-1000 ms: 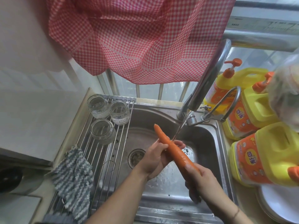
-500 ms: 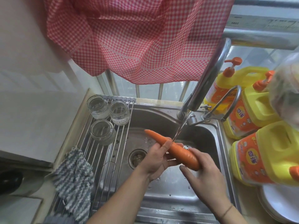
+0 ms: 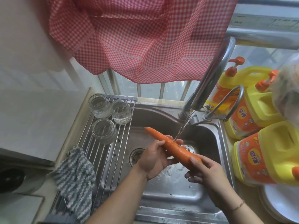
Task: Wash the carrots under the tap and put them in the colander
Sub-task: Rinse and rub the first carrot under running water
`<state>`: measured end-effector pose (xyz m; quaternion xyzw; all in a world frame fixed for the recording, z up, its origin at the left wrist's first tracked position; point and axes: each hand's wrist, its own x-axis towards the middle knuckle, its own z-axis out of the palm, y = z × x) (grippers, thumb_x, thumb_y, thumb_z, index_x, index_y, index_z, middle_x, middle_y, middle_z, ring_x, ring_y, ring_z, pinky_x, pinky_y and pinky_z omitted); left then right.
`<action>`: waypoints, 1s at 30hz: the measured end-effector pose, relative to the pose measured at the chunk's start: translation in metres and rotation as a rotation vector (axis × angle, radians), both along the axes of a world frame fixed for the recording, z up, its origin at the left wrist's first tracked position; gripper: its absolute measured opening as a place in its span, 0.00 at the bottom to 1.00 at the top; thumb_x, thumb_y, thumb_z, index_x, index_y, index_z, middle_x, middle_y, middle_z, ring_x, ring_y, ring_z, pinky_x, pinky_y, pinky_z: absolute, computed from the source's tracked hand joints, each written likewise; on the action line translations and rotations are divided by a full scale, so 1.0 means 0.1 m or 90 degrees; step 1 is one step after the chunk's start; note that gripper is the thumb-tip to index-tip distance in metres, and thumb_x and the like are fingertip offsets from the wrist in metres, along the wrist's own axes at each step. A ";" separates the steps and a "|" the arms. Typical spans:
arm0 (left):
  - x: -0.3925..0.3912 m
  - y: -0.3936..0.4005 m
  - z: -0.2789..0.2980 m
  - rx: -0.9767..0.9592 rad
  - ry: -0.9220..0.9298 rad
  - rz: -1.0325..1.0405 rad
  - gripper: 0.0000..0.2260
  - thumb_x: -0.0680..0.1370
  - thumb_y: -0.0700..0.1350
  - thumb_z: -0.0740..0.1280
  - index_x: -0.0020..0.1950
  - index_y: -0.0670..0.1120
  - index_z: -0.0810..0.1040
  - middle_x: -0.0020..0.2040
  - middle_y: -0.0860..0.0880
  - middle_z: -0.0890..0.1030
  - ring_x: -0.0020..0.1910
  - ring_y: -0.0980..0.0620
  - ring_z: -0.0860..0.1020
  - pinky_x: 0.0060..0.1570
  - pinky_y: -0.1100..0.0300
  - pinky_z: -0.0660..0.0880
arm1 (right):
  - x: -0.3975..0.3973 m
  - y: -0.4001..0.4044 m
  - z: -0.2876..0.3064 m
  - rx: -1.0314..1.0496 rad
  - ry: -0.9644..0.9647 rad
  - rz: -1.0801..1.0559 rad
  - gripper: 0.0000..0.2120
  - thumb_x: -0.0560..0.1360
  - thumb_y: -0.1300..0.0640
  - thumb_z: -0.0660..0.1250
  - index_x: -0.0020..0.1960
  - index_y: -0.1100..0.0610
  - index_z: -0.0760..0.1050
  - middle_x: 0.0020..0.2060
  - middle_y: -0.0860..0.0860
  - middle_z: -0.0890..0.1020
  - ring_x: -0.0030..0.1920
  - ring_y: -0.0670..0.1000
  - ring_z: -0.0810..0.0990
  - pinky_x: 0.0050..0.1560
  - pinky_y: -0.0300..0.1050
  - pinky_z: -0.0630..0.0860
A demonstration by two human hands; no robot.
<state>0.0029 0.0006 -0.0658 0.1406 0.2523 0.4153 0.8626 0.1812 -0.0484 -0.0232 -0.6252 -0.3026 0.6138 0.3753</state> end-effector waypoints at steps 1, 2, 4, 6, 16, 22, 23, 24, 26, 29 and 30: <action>0.02 0.00 0.01 0.004 0.025 0.002 0.11 0.77 0.46 0.61 0.57 0.44 0.71 0.60 0.36 0.78 0.66 0.34 0.74 0.64 0.35 0.70 | 0.00 -0.01 -0.01 0.000 0.006 -0.004 0.22 0.67 0.52 0.77 0.57 0.59 0.79 0.40 0.60 0.84 0.34 0.60 0.82 0.32 0.44 0.79; 0.04 0.01 0.02 0.004 0.049 0.007 0.09 0.79 0.46 0.59 0.56 0.44 0.71 0.58 0.37 0.79 0.64 0.34 0.75 0.62 0.35 0.71 | 0.00 -0.02 -0.01 0.001 0.007 -0.006 0.22 0.66 0.52 0.77 0.56 0.60 0.79 0.39 0.59 0.84 0.34 0.60 0.82 0.32 0.44 0.79; 0.09 0.01 0.02 0.000 0.094 0.018 0.08 0.81 0.46 0.54 0.54 0.45 0.70 0.53 0.40 0.80 0.61 0.35 0.77 0.58 0.38 0.74 | -0.01 -0.03 -0.02 0.004 0.003 -0.008 0.22 0.66 0.52 0.78 0.56 0.60 0.80 0.37 0.57 0.84 0.33 0.59 0.81 0.32 0.44 0.79; 0.12 0.01 0.00 -0.002 0.124 0.026 0.08 0.81 0.45 0.53 0.55 0.45 0.69 0.50 0.41 0.79 0.59 0.36 0.78 0.54 0.40 0.75 | -0.01 -0.04 -0.04 0.006 0.001 -0.011 0.20 0.67 0.53 0.76 0.55 0.61 0.80 0.37 0.57 0.83 0.33 0.59 0.81 0.32 0.44 0.79; 0.17 -0.01 0.03 0.087 0.227 -0.015 0.08 0.73 0.42 0.59 0.51 0.46 0.72 0.50 0.44 0.80 0.60 0.36 0.76 0.57 0.37 0.74 | 0.03 -0.10 -0.07 -0.027 0.051 -0.024 0.17 0.71 0.53 0.69 0.56 0.62 0.79 0.39 0.61 0.83 0.32 0.57 0.81 0.34 0.44 0.81; 0.18 -0.01 -0.02 0.059 0.220 0.011 0.10 0.78 0.48 0.56 0.54 0.45 0.72 0.51 0.43 0.79 0.63 0.33 0.76 0.52 0.42 0.78 | 0.02 -0.10 -0.05 -0.014 0.031 -0.019 0.19 0.69 0.52 0.72 0.56 0.60 0.79 0.40 0.61 0.84 0.35 0.60 0.82 0.38 0.46 0.82; 0.18 -0.02 -0.01 0.062 0.217 0.012 0.10 0.78 0.46 0.55 0.54 0.45 0.72 0.51 0.43 0.79 0.63 0.33 0.76 0.52 0.42 0.78 | 0.01 -0.09 -0.05 -0.015 0.033 -0.022 0.19 0.69 0.52 0.72 0.56 0.60 0.79 0.40 0.61 0.84 0.35 0.60 0.82 0.37 0.46 0.82; 0.17 -0.02 -0.01 0.062 0.218 0.012 0.09 0.77 0.43 0.55 0.55 0.44 0.71 0.51 0.43 0.79 0.64 0.32 0.75 0.53 0.41 0.78 | 0.01 -0.09 -0.05 -0.016 0.036 -0.024 0.19 0.69 0.52 0.71 0.56 0.60 0.79 0.41 0.62 0.83 0.35 0.60 0.82 0.37 0.46 0.82; 0.17 -0.02 -0.01 0.066 0.230 0.007 0.10 0.77 0.41 0.55 0.56 0.43 0.70 0.51 0.42 0.79 0.64 0.32 0.75 0.56 0.38 0.76 | 0.00 -0.10 -0.04 -0.018 0.040 -0.027 0.18 0.70 0.52 0.71 0.56 0.61 0.80 0.41 0.62 0.83 0.34 0.59 0.81 0.37 0.46 0.82; 0.18 0.00 -0.03 0.057 0.242 0.008 0.12 0.79 0.48 0.56 0.58 0.44 0.71 0.52 0.43 0.80 0.61 0.35 0.78 0.52 0.42 0.79 | -0.01 -0.11 -0.04 -0.012 0.026 -0.025 0.18 0.69 0.52 0.71 0.56 0.60 0.80 0.41 0.61 0.83 0.34 0.60 0.82 0.37 0.46 0.82; 0.18 0.00 -0.03 0.055 0.242 0.010 0.13 0.79 0.50 0.55 0.56 0.44 0.71 0.51 0.43 0.79 0.61 0.35 0.78 0.51 0.44 0.78 | -0.01 -0.11 -0.04 -0.008 0.019 -0.025 0.18 0.69 0.52 0.72 0.56 0.60 0.80 0.40 0.61 0.84 0.34 0.60 0.82 0.37 0.46 0.82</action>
